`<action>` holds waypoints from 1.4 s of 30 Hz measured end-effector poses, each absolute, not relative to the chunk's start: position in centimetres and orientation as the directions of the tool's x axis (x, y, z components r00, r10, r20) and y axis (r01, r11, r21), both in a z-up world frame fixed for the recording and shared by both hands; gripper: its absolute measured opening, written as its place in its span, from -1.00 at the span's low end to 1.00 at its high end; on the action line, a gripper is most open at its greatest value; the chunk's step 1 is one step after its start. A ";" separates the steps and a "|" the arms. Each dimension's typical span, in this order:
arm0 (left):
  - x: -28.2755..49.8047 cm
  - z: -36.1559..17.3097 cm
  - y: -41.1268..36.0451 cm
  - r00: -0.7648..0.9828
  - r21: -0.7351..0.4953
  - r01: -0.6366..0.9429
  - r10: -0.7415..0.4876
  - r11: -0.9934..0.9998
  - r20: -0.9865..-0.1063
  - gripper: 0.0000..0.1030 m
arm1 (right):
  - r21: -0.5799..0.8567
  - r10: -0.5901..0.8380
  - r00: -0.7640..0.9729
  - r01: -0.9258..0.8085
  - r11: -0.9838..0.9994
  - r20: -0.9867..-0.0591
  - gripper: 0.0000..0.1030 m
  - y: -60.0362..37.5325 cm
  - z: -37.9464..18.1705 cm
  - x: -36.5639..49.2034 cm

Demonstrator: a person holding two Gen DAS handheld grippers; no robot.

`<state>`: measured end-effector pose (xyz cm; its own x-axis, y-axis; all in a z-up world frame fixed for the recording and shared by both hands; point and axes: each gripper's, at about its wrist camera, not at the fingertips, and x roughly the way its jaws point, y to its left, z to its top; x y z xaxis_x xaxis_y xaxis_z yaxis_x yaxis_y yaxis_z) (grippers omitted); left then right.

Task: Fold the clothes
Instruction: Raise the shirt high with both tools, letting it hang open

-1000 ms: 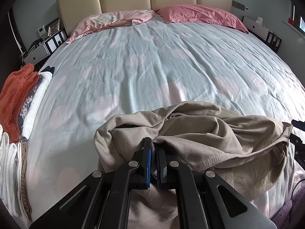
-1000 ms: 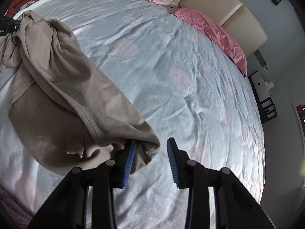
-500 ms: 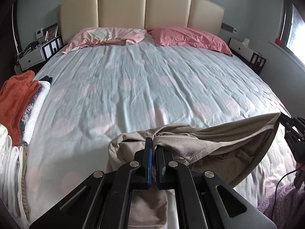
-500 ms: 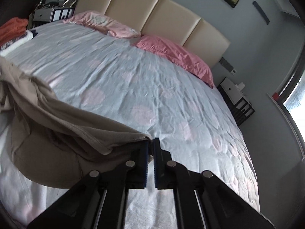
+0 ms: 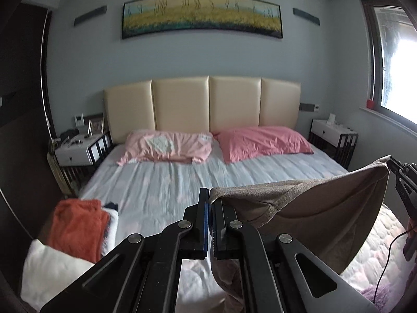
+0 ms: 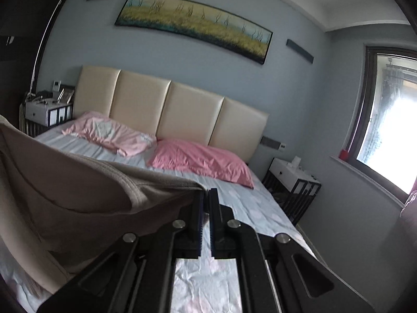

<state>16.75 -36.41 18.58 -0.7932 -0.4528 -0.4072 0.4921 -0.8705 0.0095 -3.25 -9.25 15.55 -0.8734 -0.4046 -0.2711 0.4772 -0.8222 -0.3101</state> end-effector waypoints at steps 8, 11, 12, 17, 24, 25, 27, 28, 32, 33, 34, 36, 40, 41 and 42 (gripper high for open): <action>22.7 26.6 -32.8 -0.863 0.046 0.461 -0.459 -0.886 -0.210 -0.96 | -0.240 -0.376 -0.925 0.376 -0.895 -0.047 -0.94 -5.5 24.8 1.5; 24.7 27.1 -32.0 -0.874 0.045 0.456 -0.457 -0.889 -0.166 -0.96 | -0.200 -0.385 -0.923 0.378 -0.904 -0.002 -0.94 -3.7 26.2 3.2; 25.4 26.8 -31.8 -0.879 0.039 0.452 -0.452 -0.891 -0.152 -0.96 | -0.191 -0.384 -0.923 0.374 -0.908 0.016 -0.94 -3.1 26.4 3.8; 28.3 25.9 -30.4 -0.903 0.030 0.417 -0.418 -0.908 -0.098 -0.96 | -0.151 -0.373 -0.924 0.358 -0.921 0.089 -0.94 0.0 27.3 7.1; 30.2 24.9 -29.3 -0.924 0.024 0.369 -0.370 -0.929 -0.098 -0.96 | -0.129 -0.374 -0.921 0.360 -0.924 0.106 -0.94 1.7 26.8 9.2; 29.5 24.4 -29.7 -0.920 0.022 0.373 -0.372 -0.928 -0.118 -0.96 | -0.134 -0.374 -0.922 0.360 -0.923 0.104 -0.94 1.5 26.5 9.2; 28.2 23.3 -30.5 -0.912 0.017 0.379 -0.377 -0.925 -0.159 -0.96 | -0.147 -0.376 -0.923 0.362 -0.921 0.083 -0.94 0.7 25.4 8.7; 27.6 22.8 -30.9 -0.908 0.015 0.383 -0.379 -0.924 -0.179 -0.96 | -0.155 -0.378 -0.924 0.364 -0.918 0.066 -0.94 0.2 24.8 8.2; 23.4 20.0 -33.1 -0.881 0.019 0.405 -0.396 -0.914 -0.257 -0.96 | -0.163 -0.382 -0.923 0.383 -0.909 -0.036 -0.94 -2.2 21.7 4.9; 22.3 19.3 -33.7 -0.874 0.021 0.411 -0.401 -0.911 -0.276 -0.96 | -0.166 -0.382 -0.922 0.387 -0.907 -0.064 -0.94 -2.8 20.8 3.9; 21.1 18.6 -34.3 -0.865 0.024 0.417 -0.405 -0.908 -0.295 -0.96 | -0.168 -0.381 -0.920 0.391 -0.905 -0.093 -0.94 -3.5 19.9 2.8; 18.8 17.1 -35.5 -0.847 0.029 0.429 -0.414 -0.903 -0.333 -0.96 | -0.176 -0.373 -0.916 0.396 -0.901 -0.148 -0.94 -5.0 18.2 0.5; 14.2 14.2 -37.9 -0.807 0.041 0.453 -0.429 -0.891 -0.406 -0.96 | -0.202 -0.345 -0.910 0.391 -0.898 -0.229 -0.94 -8.5 15.0 -4.4; 13.0 13.4 -38.5 -0.796 0.045 0.458 -0.433 -0.888 -0.423 -0.96 | -0.207 -0.340 -0.907 0.393 -0.896 -0.250 -0.94 -9.5 14.3 -5.8; 11.5 12.5 -39.3 -0.780 0.055 0.470 -0.443 -0.881 -0.441 -0.96 | -0.212 -0.334 -0.903 0.394 -0.894 -0.272 -0.94 -10.5 13.5 -7.1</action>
